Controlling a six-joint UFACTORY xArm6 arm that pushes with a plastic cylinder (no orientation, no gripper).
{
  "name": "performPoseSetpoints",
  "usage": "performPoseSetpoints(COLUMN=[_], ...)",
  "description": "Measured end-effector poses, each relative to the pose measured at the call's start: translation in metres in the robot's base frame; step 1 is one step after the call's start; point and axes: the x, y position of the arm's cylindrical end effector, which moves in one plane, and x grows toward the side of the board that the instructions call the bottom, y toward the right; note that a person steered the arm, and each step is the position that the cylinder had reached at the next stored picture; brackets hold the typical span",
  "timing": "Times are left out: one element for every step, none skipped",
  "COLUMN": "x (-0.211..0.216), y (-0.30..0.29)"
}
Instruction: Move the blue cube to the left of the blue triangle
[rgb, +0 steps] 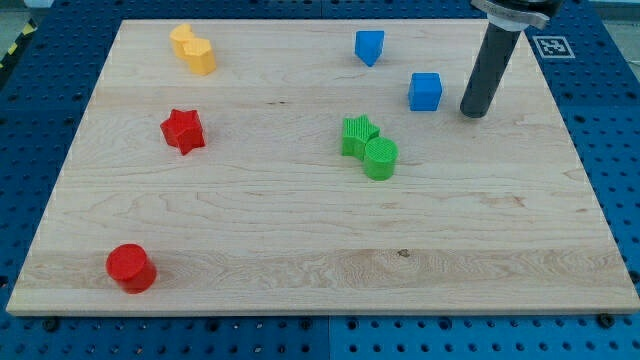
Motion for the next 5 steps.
performPoseSetpoints(x=[-0.003,-0.008,-0.017,-0.037,-0.056], y=[-0.022,-0.027,-0.035,-0.085,-0.114])
